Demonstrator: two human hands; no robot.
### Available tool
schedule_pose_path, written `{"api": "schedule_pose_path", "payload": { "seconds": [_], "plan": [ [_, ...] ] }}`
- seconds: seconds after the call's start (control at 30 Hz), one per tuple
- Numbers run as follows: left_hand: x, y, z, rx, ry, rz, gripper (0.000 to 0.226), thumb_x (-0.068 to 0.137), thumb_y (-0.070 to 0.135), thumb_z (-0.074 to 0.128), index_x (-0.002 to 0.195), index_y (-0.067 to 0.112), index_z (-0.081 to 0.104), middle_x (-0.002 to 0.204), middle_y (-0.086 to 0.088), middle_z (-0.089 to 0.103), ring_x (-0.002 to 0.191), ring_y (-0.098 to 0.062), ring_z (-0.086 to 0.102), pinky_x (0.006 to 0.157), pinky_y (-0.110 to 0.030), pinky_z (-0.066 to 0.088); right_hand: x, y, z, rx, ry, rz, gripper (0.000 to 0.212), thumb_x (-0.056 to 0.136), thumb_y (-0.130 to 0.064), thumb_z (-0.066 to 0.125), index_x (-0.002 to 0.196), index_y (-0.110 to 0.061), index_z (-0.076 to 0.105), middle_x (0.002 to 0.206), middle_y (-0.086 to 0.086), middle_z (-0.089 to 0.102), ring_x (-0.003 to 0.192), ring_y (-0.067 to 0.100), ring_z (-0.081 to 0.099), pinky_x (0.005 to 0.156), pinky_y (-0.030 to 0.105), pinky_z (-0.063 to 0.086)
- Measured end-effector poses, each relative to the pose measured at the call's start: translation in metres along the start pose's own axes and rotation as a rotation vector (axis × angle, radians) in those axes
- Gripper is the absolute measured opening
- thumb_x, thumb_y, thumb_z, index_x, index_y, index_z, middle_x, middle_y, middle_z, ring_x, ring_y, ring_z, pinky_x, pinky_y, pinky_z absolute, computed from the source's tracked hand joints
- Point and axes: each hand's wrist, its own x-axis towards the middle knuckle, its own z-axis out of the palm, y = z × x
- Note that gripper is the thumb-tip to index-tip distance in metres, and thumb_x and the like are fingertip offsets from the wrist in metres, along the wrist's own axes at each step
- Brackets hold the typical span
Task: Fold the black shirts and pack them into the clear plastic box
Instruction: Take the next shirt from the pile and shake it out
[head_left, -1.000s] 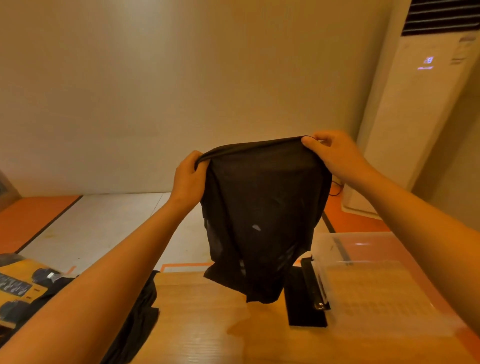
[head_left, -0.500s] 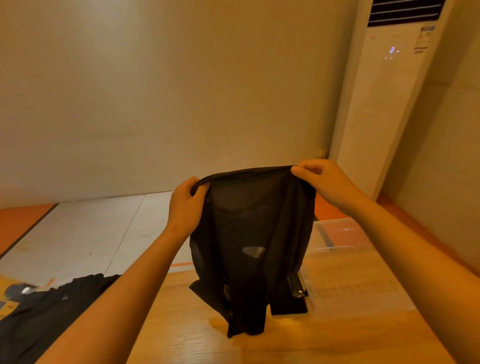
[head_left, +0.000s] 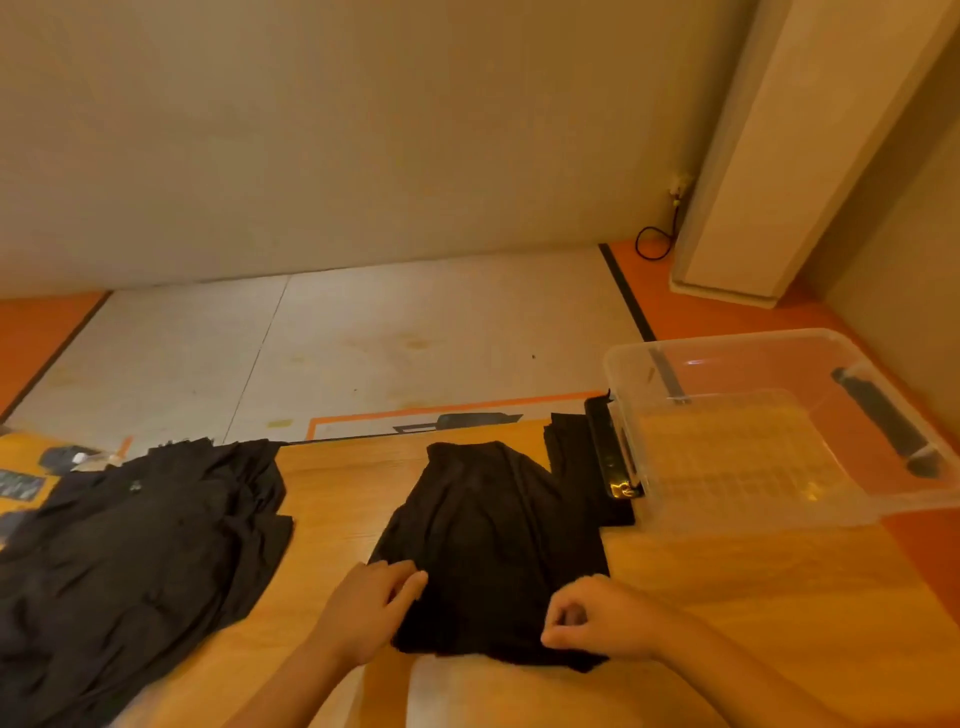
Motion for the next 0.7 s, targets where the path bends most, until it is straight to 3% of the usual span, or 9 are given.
{"api": "schedule_pose_path", "payload": {
  "seconds": [0.07, 0.13, 0.2, 0.3, 0.4, 0.5, 0.6, 0.7],
  "plan": [
    [0.000, -0.011, 0.008, 0.004, 0.058, -0.050, 0.065, 0.084, 0.075, 0.013, 0.085, 0.029, 0.059, 0.083, 0.010, 0.062, 0.079, -0.004, 0.055, 0.072, -0.023, 0.042, 0.011, 0.007, 0.005, -0.005, 0.080, 0.034, 0.013, 0.090, -0.043, 0.060, 0.100, -0.036, 0.065, 0.095, -0.011, 0.068, 0.089, 0.002, 0.063, 0.083, 0.023, 0.053],
    [0.009, -0.016, 0.012, 0.032, 0.178, -0.057, 0.056, 0.088, 0.063, 0.025, 0.112, 0.028, 0.061, 0.111, 0.010, 0.062, 0.102, -0.005, 0.055, 0.083, -0.020, 0.043, 0.027, 0.010, 0.001, -0.057, 0.317, 0.039, 0.023, 0.092, -0.041, 0.059, 0.115, -0.035, 0.059, 0.112, -0.016, 0.060, 0.104, -0.002, 0.055, 0.090, 0.020, 0.049],
    [0.021, -0.016, 0.016, 0.043, 0.204, -0.092, 0.049, 0.095, 0.045, 0.044, 0.137, 0.021, 0.049, 0.138, 0.003, 0.050, 0.126, -0.015, 0.047, 0.100, -0.027, 0.040, 0.043, 0.007, -0.001, -0.088, 0.493, 0.041, 0.039, 0.093, -0.039, 0.059, 0.130, -0.029, 0.052, 0.129, -0.014, 0.050, 0.121, 0.001, 0.046, 0.097, 0.018, 0.042],
    [0.032, -0.012, 0.025, -0.007, 0.101, -0.162, 0.062, 0.096, 0.037, 0.054, 0.151, 0.019, 0.030, 0.152, 0.000, 0.036, 0.138, -0.018, 0.035, 0.110, -0.031, 0.034, 0.064, 0.003, 0.008, -0.180, 0.494, 0.134, 0.056, 0.093, -0.042, 0.056, 0.143, -0.024, 0.040, 0.144, -0.007, 0.040, 0.133, 0.010, 0.037, 0.106, 0.024, 0.035],
    [0.038, -0.010, 0.033, 0.014, 0.077, -0.206, 0.063, 0.095, 0.040, 0.054, 0.150, 0.021, 0.028, 0.139, 0.000, 0.049, 0.127, -0.018, 0.045, 0.105, -0.031, 0.036, 0.079, 0.004, 0.025, -0.301, 0.458, 0.231, 0.056, 0.095, -0.044, 0.053, 0.144, -0.022, 0.037, 0.145, -0.004, 0.039, 0.134, 0.013, 0.036, 0.108, 0.027, 0.033],
    [0.047, -0.011, 0.028, 0.118, 0.036, -0.201, 0.044, 0.095, 0.041, 0.052, 0.135, 0.025, 0.042, 0.110, 0.006, 0.065, 0.105, -0.014, 0.059, 0.105, -0.032, 0.033, 0.083, 0.001, 0.030, -0.319, 0.524, 0.257, 0.031, 0.096, -0.038, 0.052, 0.124, -0.025, 0.052, 0.126, -0.006, 0.053, 0.117, 0.011, 0.047, 0.095, 0.024, 0.040],
    [0.049, -0.018, 0.018, 0.069, -0.082, -0.153, 0.026, 0.091, 0.050, 0.055, 0.104, 0.028, 0.049, 0.081, 0.012, 0.060, 0.076, -0.009, 0.057, 0.083, -0.029, 0.038, 0.079, 0.000, 0.035, -0.250, 0.532, 0.280, 0.010, 0.096, -0.036, 0.053, 0.099, -0.027, 0.055, 0.103, -0.009, 0.058, 0.099, 0.009, 0.052, 0.084, 0.024, 0.045],
    [0.053, -0.020, 0.010, -0.082, 0.042, -0.072, 0.026, 0.091, 0.055, 0.051, 0.097, 0.030, 0.055, 0.080, 0.013, 0.059, 0.073, -0.003, 0.053, 0.070, -0.024, 0.038, 0.071, -0.003, 0.034, -0.173, 0.585, 0.307, 0.021, 0.098, -0.040, 0.048, 0.081, -0.028, 0.048, 0.079, -0.010, 0.053, 0.081, 0.007, 0.054, 0.073, 0.022, 0.045]
  ]
}}
